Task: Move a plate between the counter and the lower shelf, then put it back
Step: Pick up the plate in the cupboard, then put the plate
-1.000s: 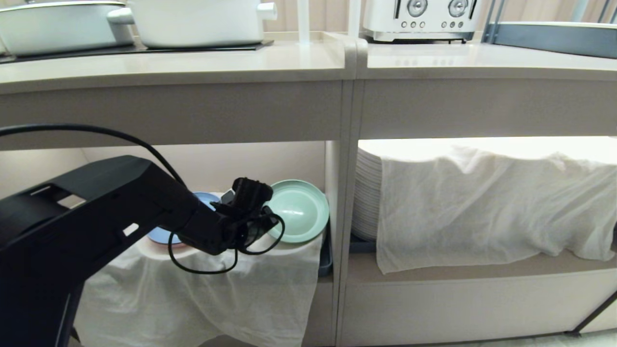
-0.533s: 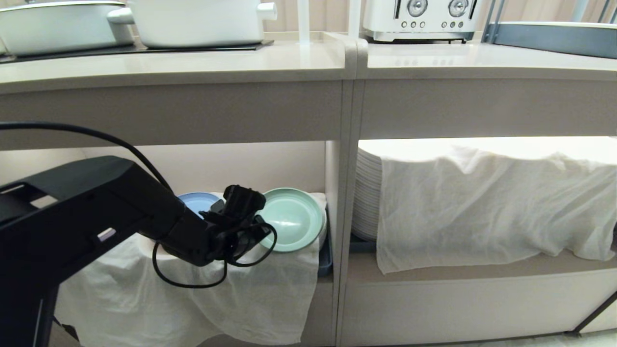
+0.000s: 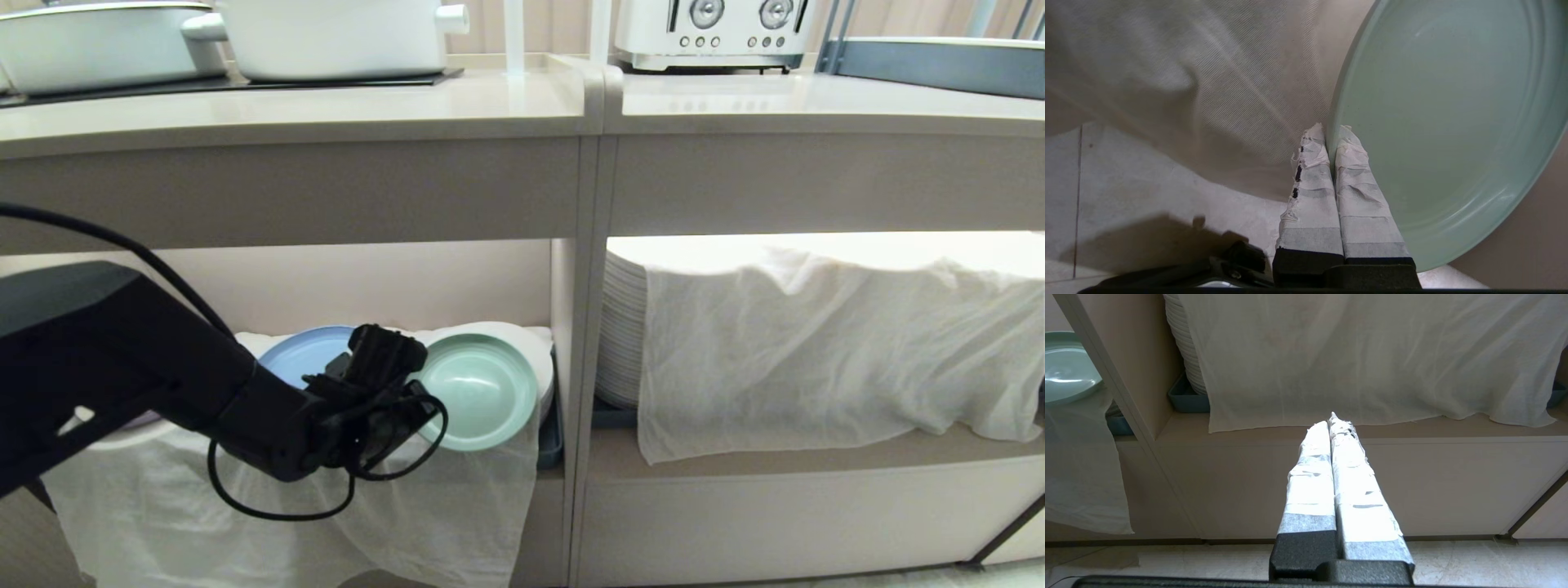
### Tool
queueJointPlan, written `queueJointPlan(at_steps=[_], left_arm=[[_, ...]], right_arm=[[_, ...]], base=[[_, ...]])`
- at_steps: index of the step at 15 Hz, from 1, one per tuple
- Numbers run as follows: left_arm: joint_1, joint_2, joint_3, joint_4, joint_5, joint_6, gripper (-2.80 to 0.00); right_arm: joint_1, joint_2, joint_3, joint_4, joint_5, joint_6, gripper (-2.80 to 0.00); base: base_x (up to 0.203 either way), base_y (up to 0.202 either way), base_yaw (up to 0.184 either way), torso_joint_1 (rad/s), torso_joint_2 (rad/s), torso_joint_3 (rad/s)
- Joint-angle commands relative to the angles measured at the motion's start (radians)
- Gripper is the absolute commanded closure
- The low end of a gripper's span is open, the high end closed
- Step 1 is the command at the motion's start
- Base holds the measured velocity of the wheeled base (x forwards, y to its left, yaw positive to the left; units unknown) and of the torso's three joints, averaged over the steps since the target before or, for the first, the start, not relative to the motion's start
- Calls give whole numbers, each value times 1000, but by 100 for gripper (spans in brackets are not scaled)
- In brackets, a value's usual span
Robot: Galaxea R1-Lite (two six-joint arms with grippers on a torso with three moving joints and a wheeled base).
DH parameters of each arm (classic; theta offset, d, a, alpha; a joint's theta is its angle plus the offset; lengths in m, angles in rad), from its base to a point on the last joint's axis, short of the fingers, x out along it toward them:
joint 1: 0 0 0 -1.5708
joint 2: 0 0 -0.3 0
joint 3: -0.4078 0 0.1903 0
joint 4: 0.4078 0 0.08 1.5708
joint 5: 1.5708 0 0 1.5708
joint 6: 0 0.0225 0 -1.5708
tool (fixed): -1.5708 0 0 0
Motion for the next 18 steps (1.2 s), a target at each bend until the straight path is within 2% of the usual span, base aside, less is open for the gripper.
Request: queueJointPlan(at_steps=[1, 11, 18], left_arm=[[0, -81, 61, -2, 2, -18, 0], [3, -396, 306, 49, 2, -36, 0], [-3, -670, 386, 355, -35, -88, 0]], right_arm=[[0, 0, 0, 0, 2, -1, 0], [0, 0, 0, 0, 0, -1, 0], [0, 0, 0, 0, 2, -1, 0]], base=[[0, 0, 0, 0, 0, 0], [0, 0, 0, 0, 0, 0], [0, 0, 0, 0, 0, 0]])
